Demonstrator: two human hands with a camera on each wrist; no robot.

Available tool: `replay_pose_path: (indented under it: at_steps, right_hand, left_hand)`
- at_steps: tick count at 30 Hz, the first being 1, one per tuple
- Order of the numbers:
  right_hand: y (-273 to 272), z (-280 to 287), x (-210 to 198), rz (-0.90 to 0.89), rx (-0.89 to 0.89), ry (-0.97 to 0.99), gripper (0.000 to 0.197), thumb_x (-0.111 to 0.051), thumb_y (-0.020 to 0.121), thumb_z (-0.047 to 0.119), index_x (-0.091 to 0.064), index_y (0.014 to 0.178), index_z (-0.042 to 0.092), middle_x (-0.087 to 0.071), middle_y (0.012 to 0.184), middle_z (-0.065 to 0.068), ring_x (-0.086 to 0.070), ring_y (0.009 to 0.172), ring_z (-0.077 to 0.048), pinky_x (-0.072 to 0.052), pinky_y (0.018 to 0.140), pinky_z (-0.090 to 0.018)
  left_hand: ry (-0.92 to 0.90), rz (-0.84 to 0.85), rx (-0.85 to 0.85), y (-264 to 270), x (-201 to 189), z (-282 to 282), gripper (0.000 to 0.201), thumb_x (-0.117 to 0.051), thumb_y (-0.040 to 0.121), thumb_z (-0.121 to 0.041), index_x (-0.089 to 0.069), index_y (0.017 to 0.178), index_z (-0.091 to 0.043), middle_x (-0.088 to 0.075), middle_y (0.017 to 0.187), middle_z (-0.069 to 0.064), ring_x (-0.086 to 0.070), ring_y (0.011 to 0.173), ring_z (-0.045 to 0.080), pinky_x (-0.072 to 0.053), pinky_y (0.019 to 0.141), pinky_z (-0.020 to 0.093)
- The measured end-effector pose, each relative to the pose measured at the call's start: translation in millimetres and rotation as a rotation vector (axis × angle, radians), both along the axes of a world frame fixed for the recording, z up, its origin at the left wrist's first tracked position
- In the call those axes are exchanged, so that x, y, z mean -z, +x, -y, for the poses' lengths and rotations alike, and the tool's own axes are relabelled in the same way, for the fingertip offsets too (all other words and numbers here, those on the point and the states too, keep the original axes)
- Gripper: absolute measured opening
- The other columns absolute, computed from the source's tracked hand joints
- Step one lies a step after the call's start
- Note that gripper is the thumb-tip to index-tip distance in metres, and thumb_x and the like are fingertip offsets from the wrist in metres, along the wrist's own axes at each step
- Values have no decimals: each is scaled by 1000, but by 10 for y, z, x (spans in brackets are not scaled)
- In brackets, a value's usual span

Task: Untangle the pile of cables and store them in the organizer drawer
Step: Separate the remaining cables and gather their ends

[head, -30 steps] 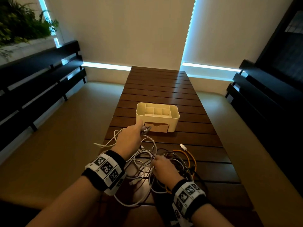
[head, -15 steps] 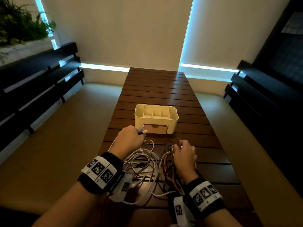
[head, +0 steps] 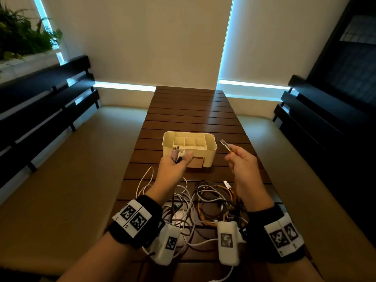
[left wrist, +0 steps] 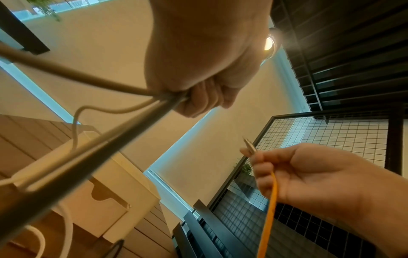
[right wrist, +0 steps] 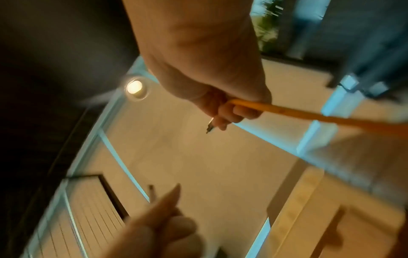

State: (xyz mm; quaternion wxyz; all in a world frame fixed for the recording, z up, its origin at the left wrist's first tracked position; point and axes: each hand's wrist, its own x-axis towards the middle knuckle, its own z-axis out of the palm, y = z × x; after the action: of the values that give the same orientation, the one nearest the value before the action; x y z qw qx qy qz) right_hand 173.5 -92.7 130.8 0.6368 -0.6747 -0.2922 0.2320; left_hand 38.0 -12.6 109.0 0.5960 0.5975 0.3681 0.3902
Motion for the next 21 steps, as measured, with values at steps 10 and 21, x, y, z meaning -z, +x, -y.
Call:
replay_pose_path:
  at_steps: [10, 21]
  right_hand:
    - [-266, 34, 83, -17, -242, 135, 4, -54, 91, 6, -52, 91, 11, -71, 81, -3, -49, 42, -11, -42, 42, -19]
    - [-394, -46, 195, -86, -263, 161, 16, -59, 86, 0, -62, 94, 14, -65, 80, -3, -63, 66, -8, -54, 65, -19]
  left_hand:
    - [39, 172, 127, 0, -75, 31, 28, -60, 77, -41, -57, 93, -19, -51, 54, -16, -44, 45, -4, -35, 48, 12]
    - [26, 238, 139, -111, -3, -44, 34, -73, 71, -2, -42, 74, -15, -54, 51, -10, -55, 50, -1, -49, 54, 16]
